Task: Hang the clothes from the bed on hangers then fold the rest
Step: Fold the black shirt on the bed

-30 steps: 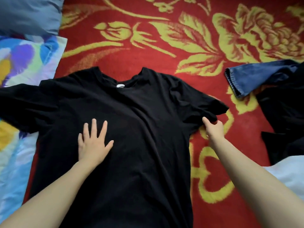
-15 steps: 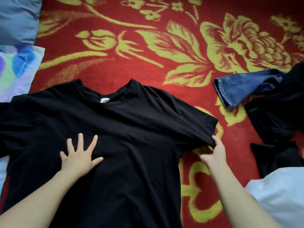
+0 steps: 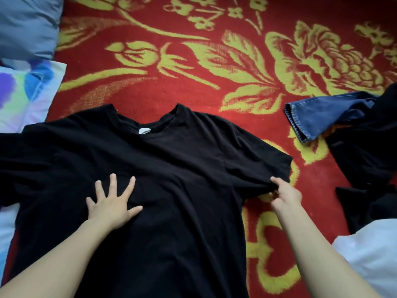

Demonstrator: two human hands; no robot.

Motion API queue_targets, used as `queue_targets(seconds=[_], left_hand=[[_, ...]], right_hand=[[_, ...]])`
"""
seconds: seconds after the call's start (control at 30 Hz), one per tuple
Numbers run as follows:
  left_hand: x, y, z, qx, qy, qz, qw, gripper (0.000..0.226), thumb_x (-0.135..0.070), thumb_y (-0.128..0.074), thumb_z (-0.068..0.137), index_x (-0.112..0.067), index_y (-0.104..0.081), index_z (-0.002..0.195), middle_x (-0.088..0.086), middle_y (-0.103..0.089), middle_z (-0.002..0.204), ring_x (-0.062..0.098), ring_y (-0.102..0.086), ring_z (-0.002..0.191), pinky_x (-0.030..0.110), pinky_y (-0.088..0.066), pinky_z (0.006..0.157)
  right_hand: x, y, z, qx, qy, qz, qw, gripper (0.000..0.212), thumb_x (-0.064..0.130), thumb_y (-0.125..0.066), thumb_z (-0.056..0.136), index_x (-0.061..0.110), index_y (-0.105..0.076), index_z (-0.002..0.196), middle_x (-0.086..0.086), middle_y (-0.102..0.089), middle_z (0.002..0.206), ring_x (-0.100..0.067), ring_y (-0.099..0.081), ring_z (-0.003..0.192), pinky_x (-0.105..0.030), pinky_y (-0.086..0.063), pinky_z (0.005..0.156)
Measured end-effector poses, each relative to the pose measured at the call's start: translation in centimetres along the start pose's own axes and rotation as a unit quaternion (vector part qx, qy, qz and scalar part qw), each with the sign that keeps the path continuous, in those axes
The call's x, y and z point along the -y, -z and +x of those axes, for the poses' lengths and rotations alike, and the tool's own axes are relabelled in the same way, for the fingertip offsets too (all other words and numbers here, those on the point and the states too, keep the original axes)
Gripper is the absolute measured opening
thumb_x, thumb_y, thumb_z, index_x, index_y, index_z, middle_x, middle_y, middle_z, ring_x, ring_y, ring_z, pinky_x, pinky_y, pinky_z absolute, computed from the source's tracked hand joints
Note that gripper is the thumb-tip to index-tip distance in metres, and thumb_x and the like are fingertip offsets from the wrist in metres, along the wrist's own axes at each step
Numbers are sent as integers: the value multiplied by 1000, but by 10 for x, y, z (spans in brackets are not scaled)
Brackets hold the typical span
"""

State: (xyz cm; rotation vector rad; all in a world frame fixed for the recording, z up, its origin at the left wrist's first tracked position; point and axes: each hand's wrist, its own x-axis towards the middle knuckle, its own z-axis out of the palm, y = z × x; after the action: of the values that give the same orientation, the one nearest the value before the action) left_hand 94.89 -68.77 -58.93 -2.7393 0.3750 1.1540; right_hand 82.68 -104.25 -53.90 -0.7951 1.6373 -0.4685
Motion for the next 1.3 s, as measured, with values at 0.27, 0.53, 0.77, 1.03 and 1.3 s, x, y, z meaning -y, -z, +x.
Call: queue_targets(seconds=[0.27, 0.53, 0.77, 1.03, 1.3], left_hand=[[28, -1, -18, -56, -58, -190, 978, 67, -55, -43, 92, -41, -9, 148, -3, 9, 159, 19, 12, 144, 44, -6, 115], [101, 0, -44, -202, -54, -222, 952, 61, -35, -52, 93, -24, -27, 147, 5, -14, 157, 20, -6, 143, 42, -18, 112], [161, 11, -46, -274, 29, -215, 937, 60, -17, -64, 86, -12, -42, 141, 18, -25, 152, 33, -17, 140, 49, -19, 109], [220, 42, -29, -309, 105, -228, 917, 63, -14, -66, 83, -9, -40, 141, 26, -21, 150, 41, -17, 137, 53, -19, 108], [256, 68, 6, -341, 111, -496, 791, 77, -16, -71, 80, -10, -30, 145, 18, -40, 143, 34, -33, 134, 46, -25, 113]], right_hand=[[-49, -40, -121, 233, 634, -346, 650, 27, 3, -63, 61, -3, -63, 88, -23, -60, 99, -35, -58, 94, -36, -44, 84], [-134, -31, -123, 277, 490, -722, 401, 67, 62, -31, 92, 36, -8, 149, -4, 9, 158, -23, 8, 146, -42, -5, 115], [-135, -46, -126, 207, 438, -759, 434, 62, 57, -28, 95, 31, -14, 150, -8, -7, 158, -26, -7, 145, -38, -18, 112], [-141, -108, -166, 225, 359, -769, 478, 61, 56, -30, 95, 26, -24, 147, -11, -9, 157, -27, -9, 144, -42, -20, 111], [-178, -185, -237, 321, 478, -651, 495, 44, 40, -43, 96, 18, -48, 134, -10, -26, 152, -21, -16, 142, -34, -25, 107]])
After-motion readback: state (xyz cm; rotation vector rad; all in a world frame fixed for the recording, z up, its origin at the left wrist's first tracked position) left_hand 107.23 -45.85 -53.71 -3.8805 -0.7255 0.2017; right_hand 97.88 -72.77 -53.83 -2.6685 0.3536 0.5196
